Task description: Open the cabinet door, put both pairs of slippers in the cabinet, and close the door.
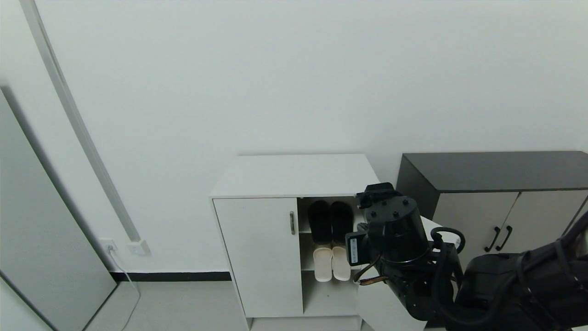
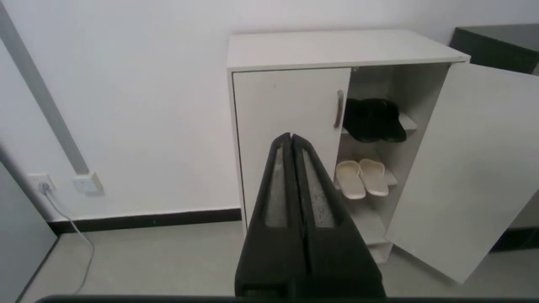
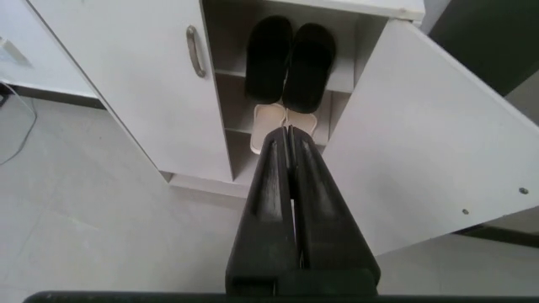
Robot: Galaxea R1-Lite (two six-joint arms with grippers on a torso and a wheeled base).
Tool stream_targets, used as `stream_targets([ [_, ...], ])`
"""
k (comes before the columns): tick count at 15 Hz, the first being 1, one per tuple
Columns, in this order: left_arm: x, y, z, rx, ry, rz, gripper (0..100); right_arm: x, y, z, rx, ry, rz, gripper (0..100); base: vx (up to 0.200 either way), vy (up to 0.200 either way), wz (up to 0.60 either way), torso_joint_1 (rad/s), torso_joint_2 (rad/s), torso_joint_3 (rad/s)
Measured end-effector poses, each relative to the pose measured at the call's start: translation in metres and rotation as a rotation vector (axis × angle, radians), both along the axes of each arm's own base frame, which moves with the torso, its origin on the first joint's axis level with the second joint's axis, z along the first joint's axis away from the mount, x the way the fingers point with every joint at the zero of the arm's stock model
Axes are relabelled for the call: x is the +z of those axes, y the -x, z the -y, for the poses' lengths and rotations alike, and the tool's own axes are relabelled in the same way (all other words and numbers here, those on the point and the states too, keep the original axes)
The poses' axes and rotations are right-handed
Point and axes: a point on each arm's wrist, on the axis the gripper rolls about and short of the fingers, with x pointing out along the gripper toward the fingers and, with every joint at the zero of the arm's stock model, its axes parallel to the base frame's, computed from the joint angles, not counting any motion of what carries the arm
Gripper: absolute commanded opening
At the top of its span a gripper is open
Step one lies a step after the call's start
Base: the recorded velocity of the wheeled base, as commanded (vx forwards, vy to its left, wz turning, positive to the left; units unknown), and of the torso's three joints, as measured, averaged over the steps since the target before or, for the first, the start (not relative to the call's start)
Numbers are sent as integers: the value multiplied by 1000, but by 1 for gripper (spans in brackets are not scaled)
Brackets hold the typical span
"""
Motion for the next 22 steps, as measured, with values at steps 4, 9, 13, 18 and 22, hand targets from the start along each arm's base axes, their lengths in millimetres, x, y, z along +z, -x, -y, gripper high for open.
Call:
stream_targets([
  [4,0,0,0,0,0,0,0,-1,0,0,2,2,-2,0,0,0,0,168,-358,-190],
  [9,0,0,0,0,0,0,0,-1,-1,0,6,20,1,0,0,0,-480,32,-58,-29],
  [13,0,0,0,0,0,0,0,-2,-2,2,-2,23,0,0,0,0,-600,6,1,1],
  [18,0,0,0,-1,0,0,0,-2,-15,9,-40,9,19,0,0,0,0,0,0,0],
  [22,0,0,0,-1,0,0,0,-5,-33,17,-76,-8,40,0,0,0,0,0,0,0],
])
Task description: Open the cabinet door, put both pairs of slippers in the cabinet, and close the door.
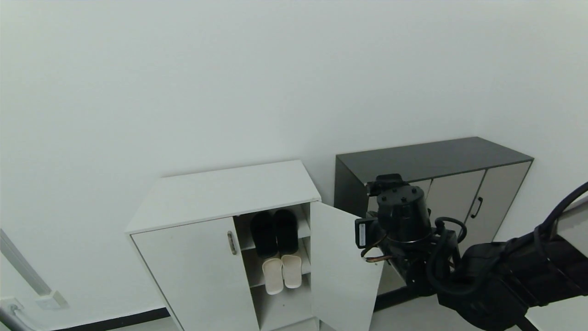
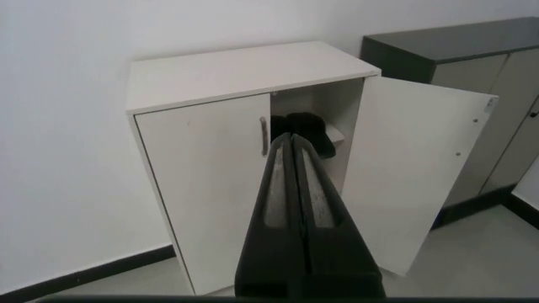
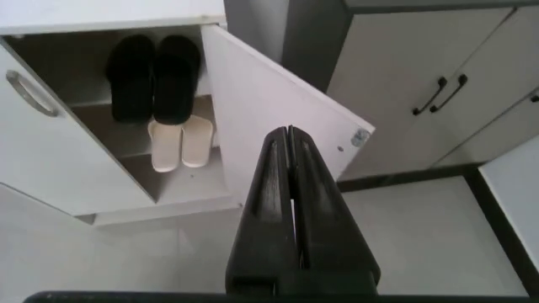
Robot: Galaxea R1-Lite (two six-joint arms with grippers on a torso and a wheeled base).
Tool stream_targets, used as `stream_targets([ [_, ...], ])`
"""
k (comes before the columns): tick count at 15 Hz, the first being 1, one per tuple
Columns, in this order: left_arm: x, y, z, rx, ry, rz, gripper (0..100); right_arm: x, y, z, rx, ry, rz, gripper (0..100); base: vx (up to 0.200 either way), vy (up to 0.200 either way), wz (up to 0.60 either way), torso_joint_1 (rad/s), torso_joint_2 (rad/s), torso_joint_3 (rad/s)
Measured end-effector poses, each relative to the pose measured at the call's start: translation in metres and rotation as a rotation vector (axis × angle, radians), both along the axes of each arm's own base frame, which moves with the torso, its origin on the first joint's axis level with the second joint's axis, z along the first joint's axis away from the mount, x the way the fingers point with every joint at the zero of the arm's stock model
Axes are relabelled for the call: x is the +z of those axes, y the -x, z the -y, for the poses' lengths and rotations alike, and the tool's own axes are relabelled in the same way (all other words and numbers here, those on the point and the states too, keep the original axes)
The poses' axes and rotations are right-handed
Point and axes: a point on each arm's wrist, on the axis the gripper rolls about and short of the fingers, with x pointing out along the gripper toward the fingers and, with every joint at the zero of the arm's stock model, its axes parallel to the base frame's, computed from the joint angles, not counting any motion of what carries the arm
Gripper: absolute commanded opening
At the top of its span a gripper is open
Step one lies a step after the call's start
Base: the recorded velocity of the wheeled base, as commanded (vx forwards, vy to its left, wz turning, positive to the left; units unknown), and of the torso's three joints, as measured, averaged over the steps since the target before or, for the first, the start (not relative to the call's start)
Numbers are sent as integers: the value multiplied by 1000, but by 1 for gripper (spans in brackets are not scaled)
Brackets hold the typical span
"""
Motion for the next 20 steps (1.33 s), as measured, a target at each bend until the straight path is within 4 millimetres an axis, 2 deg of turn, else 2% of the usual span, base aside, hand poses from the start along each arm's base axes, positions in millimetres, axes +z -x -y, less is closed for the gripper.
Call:
stream_targets([
  [4,0,0,0,1,1,0,0,-2,-16,6,-26,-8,-1,0,-200,0,0,1,2,2],
  [11,0,0,0,1,3,1,0,-11,-58,9,-69,-35,5,0,0,0,0,0,0,0],
  [15,0,0,0,1,2,1,0,-18,-84,18,-88,-47,3,0,0,0,0,0,0,0],
  [20,0,0,0,1,1,1,0,-30,-108,17,-112,-49,6,0,0,0,0,0,0,0],
])
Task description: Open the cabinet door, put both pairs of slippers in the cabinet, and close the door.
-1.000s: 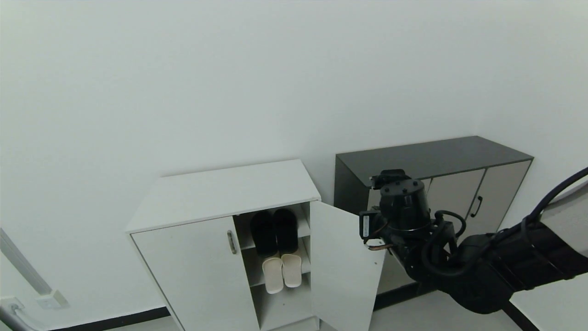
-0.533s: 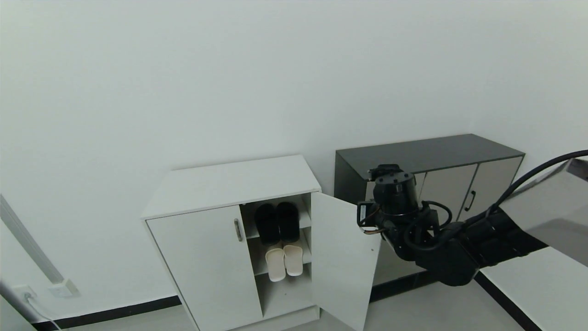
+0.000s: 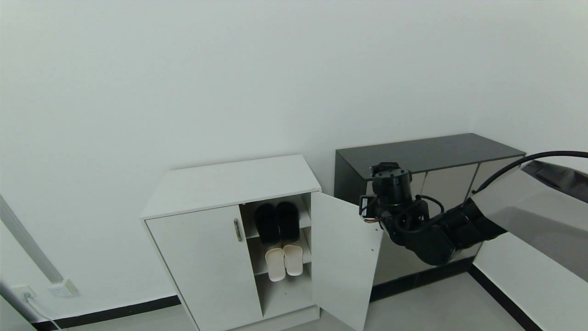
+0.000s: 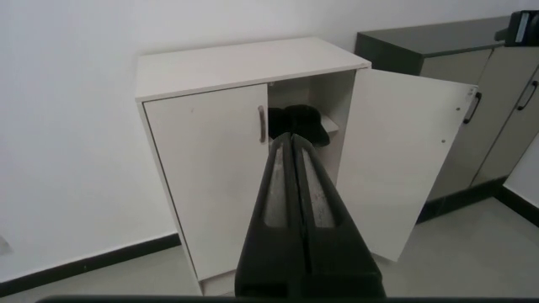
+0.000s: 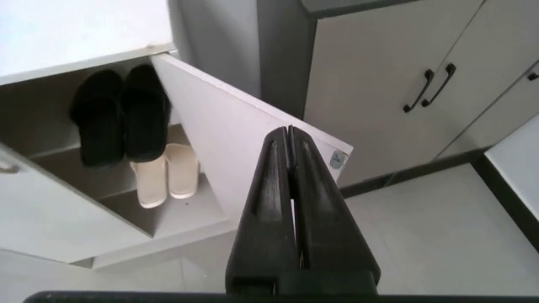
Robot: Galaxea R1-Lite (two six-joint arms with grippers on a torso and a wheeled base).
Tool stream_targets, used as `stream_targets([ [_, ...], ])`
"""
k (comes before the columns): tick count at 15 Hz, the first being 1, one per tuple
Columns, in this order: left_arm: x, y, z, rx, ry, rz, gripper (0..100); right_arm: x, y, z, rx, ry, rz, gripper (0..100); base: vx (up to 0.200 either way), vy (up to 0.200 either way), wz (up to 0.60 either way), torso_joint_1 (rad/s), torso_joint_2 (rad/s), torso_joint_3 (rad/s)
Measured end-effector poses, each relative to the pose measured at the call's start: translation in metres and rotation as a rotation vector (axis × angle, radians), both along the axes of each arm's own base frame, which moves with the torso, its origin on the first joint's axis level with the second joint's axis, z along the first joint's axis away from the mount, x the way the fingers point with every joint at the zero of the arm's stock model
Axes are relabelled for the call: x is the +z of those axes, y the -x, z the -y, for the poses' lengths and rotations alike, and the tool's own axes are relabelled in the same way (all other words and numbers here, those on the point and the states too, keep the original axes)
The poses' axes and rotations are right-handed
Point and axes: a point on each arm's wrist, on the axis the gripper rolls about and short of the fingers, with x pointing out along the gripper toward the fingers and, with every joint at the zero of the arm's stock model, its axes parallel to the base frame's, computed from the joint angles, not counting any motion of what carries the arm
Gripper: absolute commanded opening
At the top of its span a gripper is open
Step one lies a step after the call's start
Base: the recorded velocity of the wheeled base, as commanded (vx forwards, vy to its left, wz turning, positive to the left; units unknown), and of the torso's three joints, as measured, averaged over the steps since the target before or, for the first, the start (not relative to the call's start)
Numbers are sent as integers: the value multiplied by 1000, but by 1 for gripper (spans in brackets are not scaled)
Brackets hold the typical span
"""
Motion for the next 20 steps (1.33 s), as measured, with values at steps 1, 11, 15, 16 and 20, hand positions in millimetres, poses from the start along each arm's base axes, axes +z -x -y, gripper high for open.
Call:
stream_targets([
  [1,0,0,0,0,0,0,0,-3,-5,1,-7,2,-1,0,0,0,0,0,0,0],
  [11,0,0,0,1,2,0,0,-32,-35,17,-40,13,-45,0,0,0,0,0,0,0],
  [15,0,0,0,1,2,0,0,-48,-47,24,-50,14,-69,0,0,0,0,0,0,0],
  [16,0,0,0,1,2,0,0,-52,-49,25,-53,15,-75,0,0,0,0,0,0,0],
  [20,0,0,0,1,2,0,0,-61,-54,29,-57,16,-88,0,0,0,0,0,0,0],
])
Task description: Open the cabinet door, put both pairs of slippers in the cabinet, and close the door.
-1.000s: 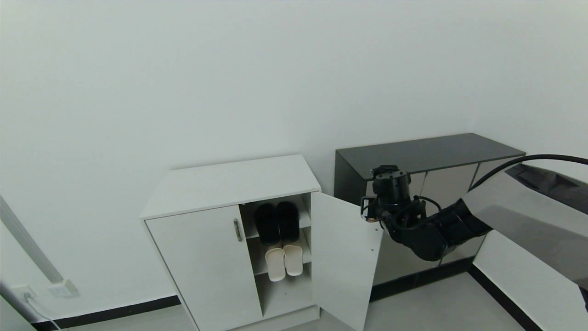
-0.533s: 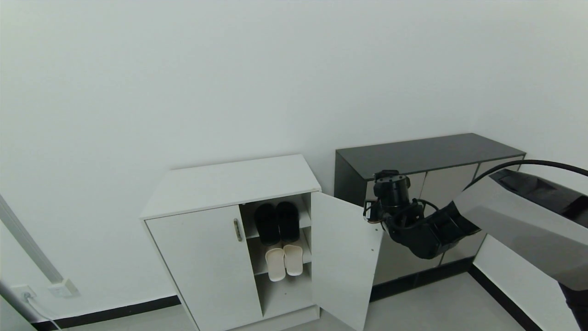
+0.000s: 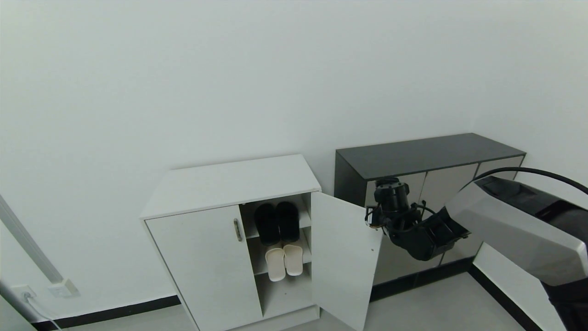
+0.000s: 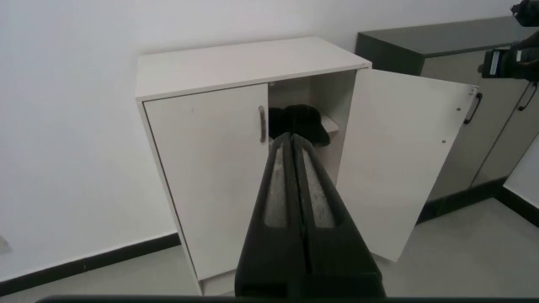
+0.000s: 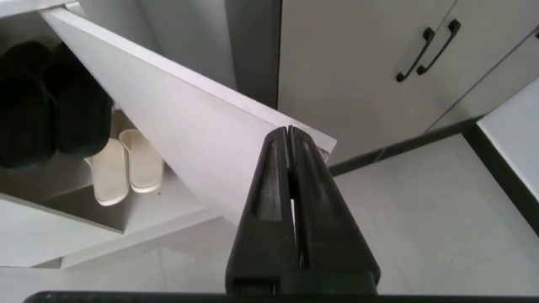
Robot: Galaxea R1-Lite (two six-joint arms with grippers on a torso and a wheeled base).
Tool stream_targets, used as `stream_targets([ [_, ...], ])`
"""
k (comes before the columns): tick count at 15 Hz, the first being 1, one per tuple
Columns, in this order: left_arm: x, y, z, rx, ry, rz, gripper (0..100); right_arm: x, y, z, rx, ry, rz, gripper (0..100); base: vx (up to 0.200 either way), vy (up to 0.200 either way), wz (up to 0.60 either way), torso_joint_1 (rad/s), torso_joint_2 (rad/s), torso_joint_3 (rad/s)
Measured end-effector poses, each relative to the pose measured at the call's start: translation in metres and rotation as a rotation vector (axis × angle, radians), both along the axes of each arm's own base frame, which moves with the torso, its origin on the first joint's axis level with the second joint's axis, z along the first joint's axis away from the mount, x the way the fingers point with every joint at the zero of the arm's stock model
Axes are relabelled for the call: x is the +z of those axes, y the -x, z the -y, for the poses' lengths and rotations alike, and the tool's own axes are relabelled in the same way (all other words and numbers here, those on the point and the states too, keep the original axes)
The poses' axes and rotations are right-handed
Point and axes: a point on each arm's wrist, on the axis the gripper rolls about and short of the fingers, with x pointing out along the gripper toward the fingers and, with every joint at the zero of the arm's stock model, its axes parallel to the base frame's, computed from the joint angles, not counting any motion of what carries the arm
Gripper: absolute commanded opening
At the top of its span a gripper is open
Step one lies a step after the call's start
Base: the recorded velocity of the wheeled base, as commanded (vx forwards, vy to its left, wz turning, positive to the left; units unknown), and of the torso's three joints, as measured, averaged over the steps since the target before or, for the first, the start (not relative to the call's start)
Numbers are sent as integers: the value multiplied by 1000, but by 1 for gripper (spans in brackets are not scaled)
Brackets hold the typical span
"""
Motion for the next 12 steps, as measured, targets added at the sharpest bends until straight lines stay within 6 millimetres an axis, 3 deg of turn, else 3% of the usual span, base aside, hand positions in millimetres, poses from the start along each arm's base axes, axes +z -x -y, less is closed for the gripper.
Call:
stream_targets([
  [12,0,0,0,0,0,0,0,-21,-24,11,-40,-3,-1,0,0,0,0,0,0,0],
])
